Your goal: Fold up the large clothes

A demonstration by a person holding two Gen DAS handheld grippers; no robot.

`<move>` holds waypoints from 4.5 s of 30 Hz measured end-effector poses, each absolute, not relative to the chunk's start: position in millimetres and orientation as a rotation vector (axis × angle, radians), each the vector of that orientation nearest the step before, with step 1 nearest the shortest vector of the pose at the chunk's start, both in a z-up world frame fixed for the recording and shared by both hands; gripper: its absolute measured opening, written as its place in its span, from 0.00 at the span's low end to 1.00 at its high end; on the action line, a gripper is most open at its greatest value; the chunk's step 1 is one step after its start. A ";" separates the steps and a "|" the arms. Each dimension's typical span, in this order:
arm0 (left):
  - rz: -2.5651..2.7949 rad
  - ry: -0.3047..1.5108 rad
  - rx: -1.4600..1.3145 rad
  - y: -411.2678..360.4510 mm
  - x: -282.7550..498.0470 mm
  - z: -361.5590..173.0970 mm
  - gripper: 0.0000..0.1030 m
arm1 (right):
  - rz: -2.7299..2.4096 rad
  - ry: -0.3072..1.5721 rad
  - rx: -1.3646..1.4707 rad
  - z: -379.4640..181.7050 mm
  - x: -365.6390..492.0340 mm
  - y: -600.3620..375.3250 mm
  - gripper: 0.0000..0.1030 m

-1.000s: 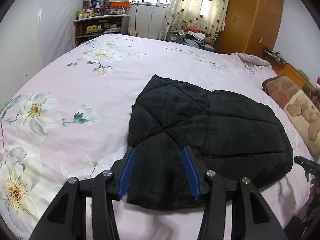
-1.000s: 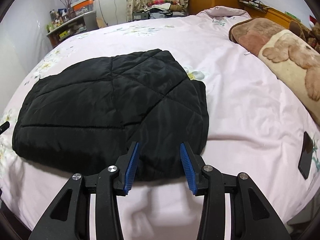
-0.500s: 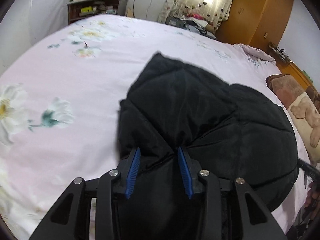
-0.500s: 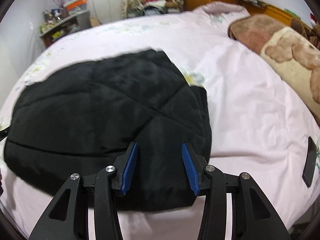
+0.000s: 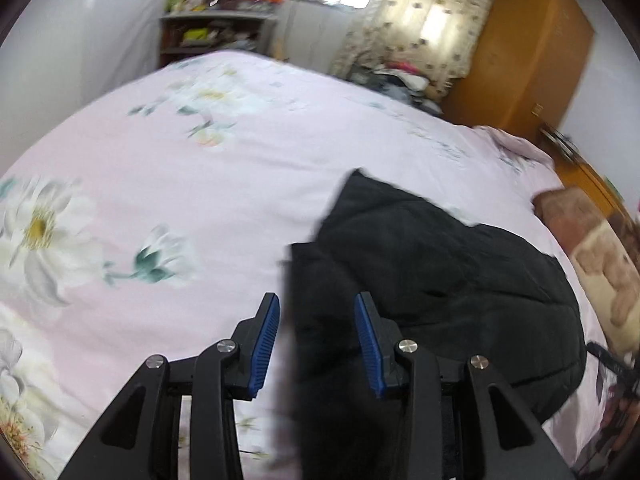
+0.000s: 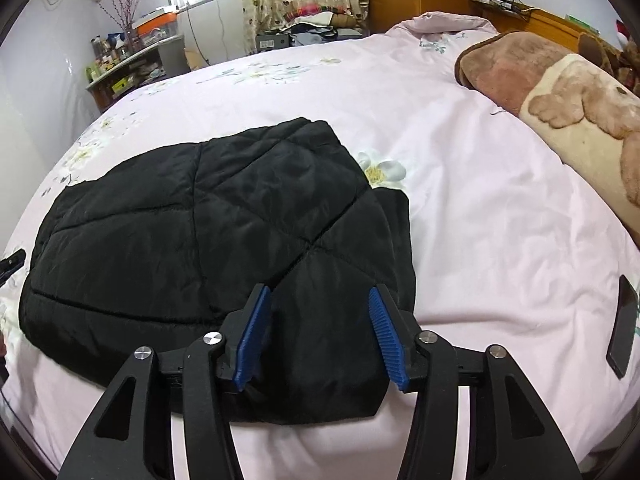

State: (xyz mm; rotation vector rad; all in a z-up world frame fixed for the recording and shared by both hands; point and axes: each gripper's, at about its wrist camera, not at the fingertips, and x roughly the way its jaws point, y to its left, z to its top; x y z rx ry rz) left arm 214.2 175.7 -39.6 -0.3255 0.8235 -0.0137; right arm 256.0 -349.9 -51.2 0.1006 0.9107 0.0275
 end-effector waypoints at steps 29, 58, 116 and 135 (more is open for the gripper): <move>-0.172 1.006 -0.486 177.2 268.6 -112.1 0.80 | 0.200 1.089 0.461 -136.6 314.2 -413.6 0.83; -0.195 0.865 -0.344 164.0 224.6 -30.7 0.26 | 0.290 1.003 0.427 -77.0 296.4 -399.8 0.27; 0.006 0.881 -0.321 254.8 346.4 -53.5 0.34 | 0.318 1.000 0.411 -89.8 434.5 -285.9 0.35; 0.023 0.726 -0.279 236.3 312.3 23.0 0.54 | 0.158 0.850 0.191 -16.9 411.2 -282.0 0.58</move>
